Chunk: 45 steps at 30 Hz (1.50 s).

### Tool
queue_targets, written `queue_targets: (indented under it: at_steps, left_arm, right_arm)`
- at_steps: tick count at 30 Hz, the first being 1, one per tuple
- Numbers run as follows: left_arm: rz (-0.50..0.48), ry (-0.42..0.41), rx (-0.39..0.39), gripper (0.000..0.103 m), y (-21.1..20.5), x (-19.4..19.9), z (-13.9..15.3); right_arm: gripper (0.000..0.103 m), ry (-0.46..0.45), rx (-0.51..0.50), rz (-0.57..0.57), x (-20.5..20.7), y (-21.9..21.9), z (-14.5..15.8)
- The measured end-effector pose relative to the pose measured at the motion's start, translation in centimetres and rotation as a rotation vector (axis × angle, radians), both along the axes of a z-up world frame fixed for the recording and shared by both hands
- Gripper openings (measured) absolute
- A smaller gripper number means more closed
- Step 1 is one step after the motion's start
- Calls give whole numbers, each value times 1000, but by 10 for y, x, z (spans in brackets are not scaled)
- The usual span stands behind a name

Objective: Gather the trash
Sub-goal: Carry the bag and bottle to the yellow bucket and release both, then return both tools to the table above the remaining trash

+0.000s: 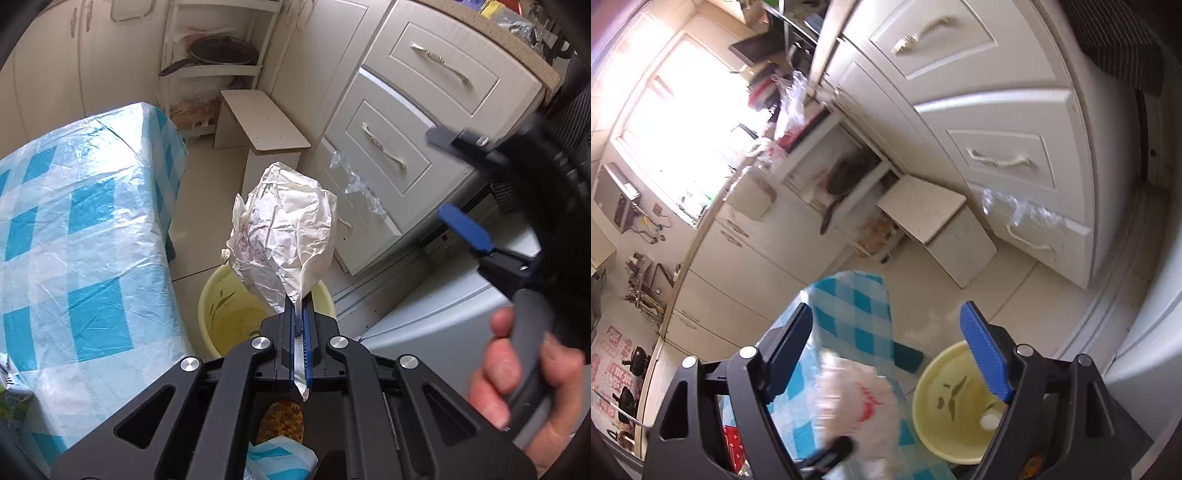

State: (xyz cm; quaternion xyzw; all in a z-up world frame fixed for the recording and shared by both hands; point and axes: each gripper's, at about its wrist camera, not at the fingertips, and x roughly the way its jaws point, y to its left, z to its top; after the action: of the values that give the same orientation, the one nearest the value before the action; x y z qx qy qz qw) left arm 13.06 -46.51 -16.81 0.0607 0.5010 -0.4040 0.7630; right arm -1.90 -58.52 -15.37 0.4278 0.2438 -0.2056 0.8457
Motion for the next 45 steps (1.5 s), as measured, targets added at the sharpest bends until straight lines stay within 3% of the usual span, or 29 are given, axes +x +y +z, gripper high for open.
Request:
queue_targets:
  at_steps: [4, 7, 11, 14, 22, 32, 39, 45]
  left_arm:
    - [-14, 36, 89, 5, -26, 2, -31]
    - [-14, 46, 151, 19, -41, 4, -49]
    - [6, 29, 143, 42, -35, 4, -38]
    - [17, -5, 120, 47, -20, 0, -18]
    - [119, -150, 98, 56, 72, -17, 42]
    - [429, -386, 148, 71, 253, -33, 107]
    - [624, -356, 205, 72, 361, -12, 102]
    - [651, -422, 232, 72, 372, -16, 104]
  right_arm:
    - [79, -30, -8, 27, 7, -2, 8]
    - [80, -40, -10, 22, 7, -6, 11]
    - [80, -52, -6, 11, 5, -9, 15]
    - [81, -70, -7, 3, 3, -8, 20]
    - [83, -90, -53, 46, 13, 16, 36]
    - [87, -77, -172, 216, 41, 90, 57]
    - [87, -51, -215, 384, 60, 152, 56]
    - [88, -22, -266, 511, 71, 198, 51]
